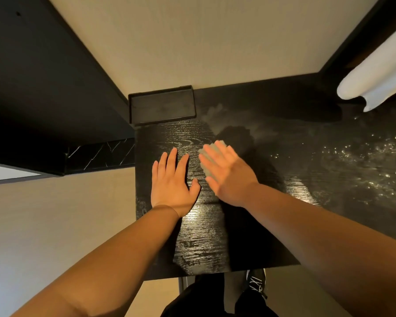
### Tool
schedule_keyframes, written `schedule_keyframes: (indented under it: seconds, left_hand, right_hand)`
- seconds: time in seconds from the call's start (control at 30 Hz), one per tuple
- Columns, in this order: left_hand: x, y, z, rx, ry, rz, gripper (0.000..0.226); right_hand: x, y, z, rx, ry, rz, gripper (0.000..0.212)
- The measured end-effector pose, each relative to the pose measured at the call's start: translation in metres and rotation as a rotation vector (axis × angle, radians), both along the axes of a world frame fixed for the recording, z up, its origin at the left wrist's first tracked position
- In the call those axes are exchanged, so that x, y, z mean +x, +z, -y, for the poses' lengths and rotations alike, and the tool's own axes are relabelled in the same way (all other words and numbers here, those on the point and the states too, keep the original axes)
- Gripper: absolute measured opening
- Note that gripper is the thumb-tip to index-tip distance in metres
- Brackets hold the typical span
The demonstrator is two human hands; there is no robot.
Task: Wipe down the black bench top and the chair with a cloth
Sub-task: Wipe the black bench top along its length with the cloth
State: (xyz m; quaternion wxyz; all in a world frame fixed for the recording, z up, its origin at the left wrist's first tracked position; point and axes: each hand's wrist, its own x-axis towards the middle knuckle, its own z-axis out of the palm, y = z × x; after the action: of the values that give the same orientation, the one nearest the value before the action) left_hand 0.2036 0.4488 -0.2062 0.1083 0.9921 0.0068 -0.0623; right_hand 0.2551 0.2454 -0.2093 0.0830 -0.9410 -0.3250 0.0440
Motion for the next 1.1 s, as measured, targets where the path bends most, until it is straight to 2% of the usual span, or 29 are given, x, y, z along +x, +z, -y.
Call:
schedule_keyframes:
  seconds: [0.13, 0.23, 0.33, 0.43, 0.5, 0.6, 0.73, 0.87, 0.97, 1.1]
  left_hand:
    - [0.000, -0.001, -0.001, -0.002, 0.003, -0.007, 0.077]
    - [-0.001, -0.002, -0.001, -0.002, 0.013, 0.000, 0.077]
    - [0.000, -0.002, -0.001, -0.003, 0.011, 0.003, 0.076]
    - [0.001, -0.002, -0.001, -0.011, 0.010, -0.001, 0.076]
    - [0.001, -0.002, 0.000, -0.002, 0.012, -0.007, 0.076]
    - [0.002, -0.003, -0.001, 0.010, 0.012, -0.018, 0.076]
    - [0.001, -0.003, 0.000, 0.033, 0.008, -0.039, 0.077]
    - [0.003, 0.000, 0.001, 0.027, 0.010, -0.074, 0.079]
    - [0.003, 0.000, -0.001, 0.032, 0.004, -0.082, 0.080]
    - [0.005, 0.000, -0.001, 0.057, -0.013, -0.111, 0.082]
  right_hand:
    - [0.017, -0.004, 0.005, 0.138, 0.042, -0.042, 0.078]
    - [0.044, -0.008, 0.008, 0.132, 0.038, -0.020, 0.073]
    - [0.070, -0.002, 0.006, 0.010, -0.121, -0.071, 0.067]
    - [0.065, 0.002, -0.004, -0.020, -0.262, -0.104, 0.070]
    - [0.044, 0.005, -0.009, -0.009, -0.229, -0.071, 0.073]
    - [0.022, 0.004, -0.008, -0.032, -0.062, -0.102, 0.078]
    - [0.057, 0.000, 0.000, 0.008, 0.080, -0.115, 0.075]
    - [0.105, 0.006, -0.010, -0.074, -0.117, -0.148, 0.071]
    - [0.099, 0.009, -0.022, -0.083, -0.238, -0.174, 0.073]
    - [0.055, 0.006, -0.015, 0.022, -0.135, -0.105, 0.076]
